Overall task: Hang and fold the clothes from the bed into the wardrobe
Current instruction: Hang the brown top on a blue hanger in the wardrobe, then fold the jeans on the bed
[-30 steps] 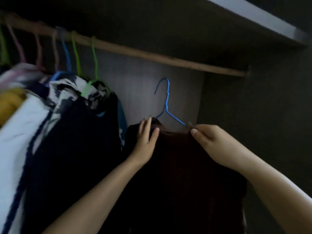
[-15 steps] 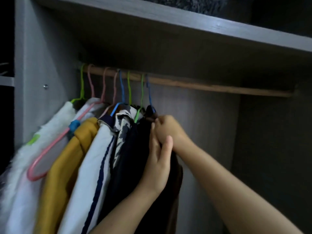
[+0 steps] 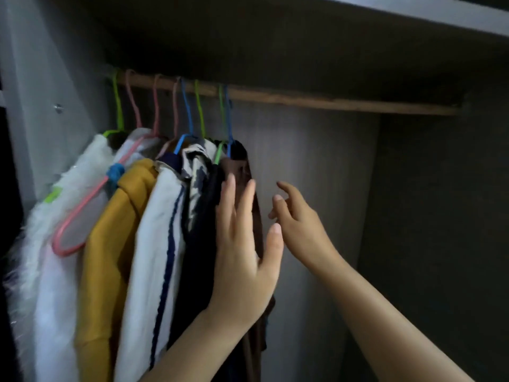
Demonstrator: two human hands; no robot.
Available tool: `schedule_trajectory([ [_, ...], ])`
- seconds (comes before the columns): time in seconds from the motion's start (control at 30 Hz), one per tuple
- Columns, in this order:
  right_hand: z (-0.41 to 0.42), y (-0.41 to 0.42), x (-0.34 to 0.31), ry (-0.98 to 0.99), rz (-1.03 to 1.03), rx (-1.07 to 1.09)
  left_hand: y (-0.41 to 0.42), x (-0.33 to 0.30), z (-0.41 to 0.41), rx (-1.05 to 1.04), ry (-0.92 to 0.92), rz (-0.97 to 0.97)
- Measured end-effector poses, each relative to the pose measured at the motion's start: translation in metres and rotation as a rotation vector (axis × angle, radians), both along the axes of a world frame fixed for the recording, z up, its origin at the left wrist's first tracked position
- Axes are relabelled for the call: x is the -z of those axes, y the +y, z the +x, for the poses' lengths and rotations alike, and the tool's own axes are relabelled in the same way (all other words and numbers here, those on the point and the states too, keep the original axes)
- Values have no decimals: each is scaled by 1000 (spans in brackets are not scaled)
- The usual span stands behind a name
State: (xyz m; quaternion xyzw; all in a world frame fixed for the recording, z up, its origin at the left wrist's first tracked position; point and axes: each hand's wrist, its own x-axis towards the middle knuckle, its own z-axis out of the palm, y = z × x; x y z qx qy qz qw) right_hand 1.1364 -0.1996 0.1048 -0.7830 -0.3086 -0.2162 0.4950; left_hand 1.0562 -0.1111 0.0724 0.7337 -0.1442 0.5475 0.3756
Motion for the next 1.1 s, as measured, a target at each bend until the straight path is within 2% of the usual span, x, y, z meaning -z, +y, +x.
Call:
schedule_trajectory([
  [0.07,-4,-26,10,-48,-19,80,-13,3,4,-90,-170,212],
  [0.1,-4,-41,16,-85,-56,136,-21,4,8,-58,-173,266],
  [0.23,-11,-112,57,-147,-359,509,-60,29,35,183,191,329],
  [0.33,-27,-173,114,-9,-481,655,-98,77,54,225,418,419],
  [0.4,-44,-218,163,101,-587,746,-133,119,58,294,502,530],
  [0.53,-111,-302,271,522,-786,840,-212,205,40,452,659,772],
  [0.63,-182,-361,328,790,-735,937,-276,256,13,582,787,913],
  [0.73,-267,-412,363,959,-653,1074,-336,298,-28,661,896,1075],
  [0.87,-354,-458,382,1068,-574,1255,-405,328,-82,764,929,1190],
  [1.1,-453,-512,400,1219,-505,1323,-502,346,-177,1000,871,1195],
])
